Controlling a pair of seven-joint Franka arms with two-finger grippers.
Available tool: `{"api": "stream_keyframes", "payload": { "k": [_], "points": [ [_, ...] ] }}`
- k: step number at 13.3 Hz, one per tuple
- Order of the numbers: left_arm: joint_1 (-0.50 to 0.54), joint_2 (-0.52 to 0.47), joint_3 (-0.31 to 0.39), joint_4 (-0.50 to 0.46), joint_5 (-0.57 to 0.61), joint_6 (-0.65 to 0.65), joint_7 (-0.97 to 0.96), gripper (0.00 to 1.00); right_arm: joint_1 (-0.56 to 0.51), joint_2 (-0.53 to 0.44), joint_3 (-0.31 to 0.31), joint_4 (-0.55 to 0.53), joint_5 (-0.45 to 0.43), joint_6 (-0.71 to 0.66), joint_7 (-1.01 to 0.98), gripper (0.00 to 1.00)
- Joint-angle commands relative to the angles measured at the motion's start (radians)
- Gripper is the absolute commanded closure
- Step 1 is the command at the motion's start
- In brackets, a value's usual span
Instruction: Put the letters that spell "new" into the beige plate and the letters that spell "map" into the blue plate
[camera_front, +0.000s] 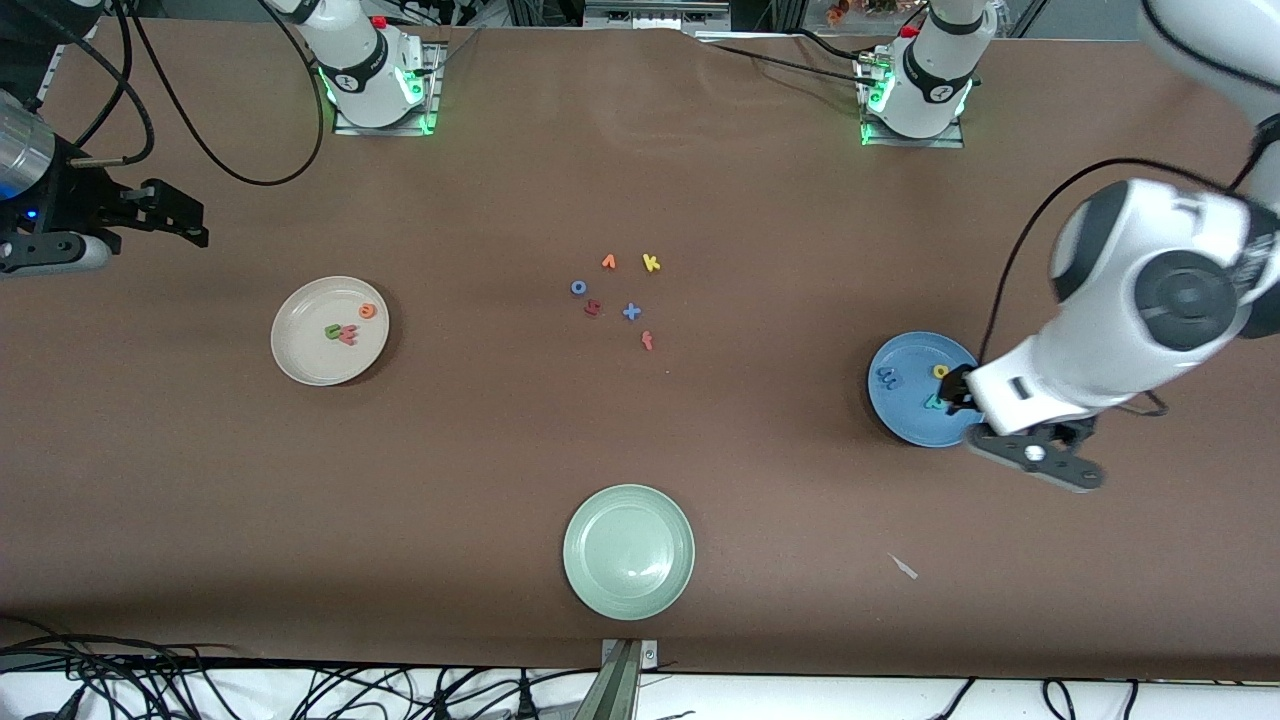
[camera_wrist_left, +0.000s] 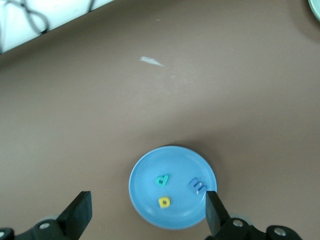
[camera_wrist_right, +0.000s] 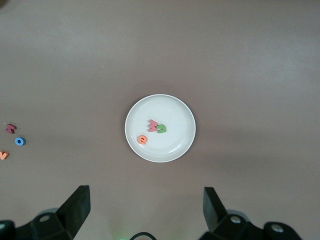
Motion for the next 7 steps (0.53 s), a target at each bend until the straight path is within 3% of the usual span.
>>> {"api": "stream_keyframes", "payload": {
  "k": [1,3,7],
  "points": [
    [0.079,-0.03,-0.011,0.037,-0.065,-0.042,0.013,0.0,-0.015,-0.026,0.016,-0.018,-0.014,-0.009,0.004,0.0],
    [0.048,-0.152,0.064,0.008,-0.177,-0.043,-0.01,0.0,-0.005,-0.017,0.015,-0.016,-0.016,-0.009,0.002,0.0],
    [-0.128,-0.332,0.297,-0.116,-0.246,-0.043,-0.074,0.0,-0.002,-0.016,0.019,-0.01,-0.027,-0.011,0.002,0.0]
  ]
}}
